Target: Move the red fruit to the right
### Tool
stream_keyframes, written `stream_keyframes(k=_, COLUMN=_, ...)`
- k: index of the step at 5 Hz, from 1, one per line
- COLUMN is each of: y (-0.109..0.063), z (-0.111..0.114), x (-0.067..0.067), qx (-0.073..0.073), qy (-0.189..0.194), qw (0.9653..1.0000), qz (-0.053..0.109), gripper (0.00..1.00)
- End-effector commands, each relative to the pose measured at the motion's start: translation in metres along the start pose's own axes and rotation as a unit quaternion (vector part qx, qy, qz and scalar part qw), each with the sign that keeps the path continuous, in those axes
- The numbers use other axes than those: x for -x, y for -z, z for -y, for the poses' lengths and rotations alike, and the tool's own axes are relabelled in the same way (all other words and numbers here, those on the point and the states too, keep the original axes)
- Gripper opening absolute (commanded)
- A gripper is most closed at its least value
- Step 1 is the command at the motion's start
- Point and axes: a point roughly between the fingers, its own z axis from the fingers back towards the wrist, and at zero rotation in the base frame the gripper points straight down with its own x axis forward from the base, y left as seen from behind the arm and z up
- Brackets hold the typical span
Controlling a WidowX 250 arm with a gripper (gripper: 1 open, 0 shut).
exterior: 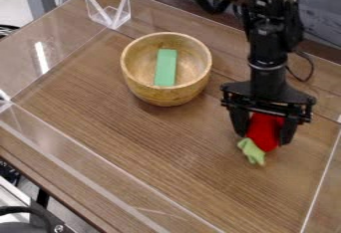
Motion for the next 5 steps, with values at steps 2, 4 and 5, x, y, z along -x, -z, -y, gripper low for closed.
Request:
stream_keyframes(k=2, y=-0.019, z=0.034, x=-0.007, qx=0.011, qy=0.021, qw=0.999, qz=0.039, gripper=1.0)
stream_keyframes(k=4, y=-0.033, z=0.023, x=-0.015, qx=0.01, qy=-0.009, qw=0.9986, qz=0.051, gripper=1.0)
stream_keyframes(k=5, y=-0.041, z=0.012, x=-0.017, qx=0.012, qy=-0.02, qw=0.9981, qz=0.056, gripper=1.0)
